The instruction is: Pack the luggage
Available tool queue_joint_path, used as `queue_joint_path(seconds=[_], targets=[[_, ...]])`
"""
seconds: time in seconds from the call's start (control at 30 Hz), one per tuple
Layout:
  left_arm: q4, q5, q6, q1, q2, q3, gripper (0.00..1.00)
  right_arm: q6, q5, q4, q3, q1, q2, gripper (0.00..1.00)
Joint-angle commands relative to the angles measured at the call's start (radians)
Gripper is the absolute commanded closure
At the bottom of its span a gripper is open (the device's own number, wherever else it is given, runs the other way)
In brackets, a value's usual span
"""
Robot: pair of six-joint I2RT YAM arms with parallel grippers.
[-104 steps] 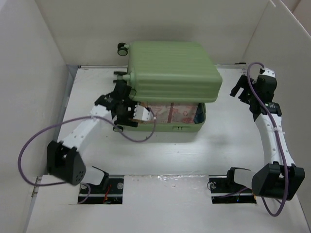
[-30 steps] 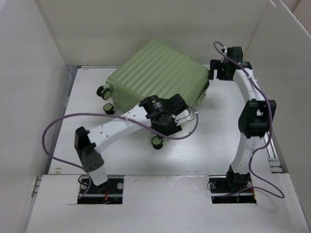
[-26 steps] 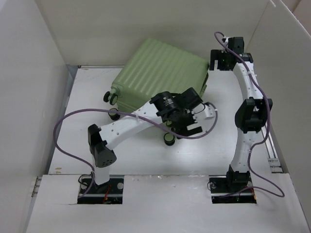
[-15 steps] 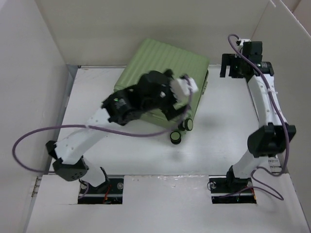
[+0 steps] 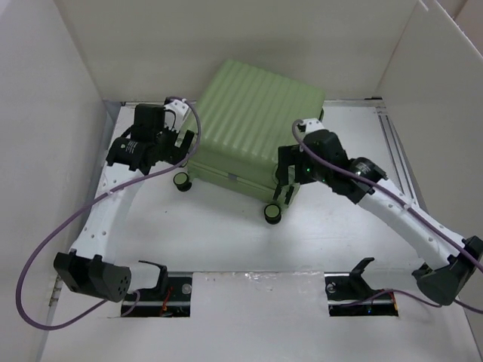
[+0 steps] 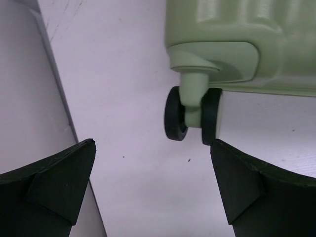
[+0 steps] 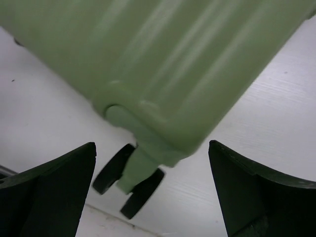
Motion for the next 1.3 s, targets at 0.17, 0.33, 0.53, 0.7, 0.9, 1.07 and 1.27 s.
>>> queue_joint_path(seconds=[0.17, 0.33, 0.53, 0.7, 0.9, 1.07, 1.27], targets=[[0.144, 0.203, -0.001, 0.017, -0.03, -0.109, 0.0, 0.244, 0.167, 0.039, -0.103, 0.175, -0.053, 0.01], [0.257, 0.162, 0.021, 0.017, 0.011, -0.198, 0.04, 0.255, 0.176, 0.078, -0.178, 0.175, -0.053, 0.01], [0.279, 0.173, 0.021, 0.017, 0.042, -0.209, 0.81, 0.226, 0.233, 0.088, -0.178, 0.184, -0.02, 0.13], [0.247, 0.193, 0.053, 0.006, -0.024, -0.213, 1.0, 0.163, 0.267, 0.088, -0.169, 0.152, -0.029, 0.7], [0.1, 0.174, 0.131, -0.226, -0.14, -0.31, 1.0, -0.029, 0.18, 0.113, -0.188, -0.019, -0.095, 1.0], [-0.069, 0.389, 0.186, -0.432, -0.181, -0.298, 1.0, -0.37, -0.012, 0.217, -0.153, -0.257, -0.095, 1.0], [-0.151, 0.492, 0.209, -0.671, -0.081, -0.146, 1.0, -0.654, -0.381, 0.317, -0.044, -0.374, 0.057, 1.0]])
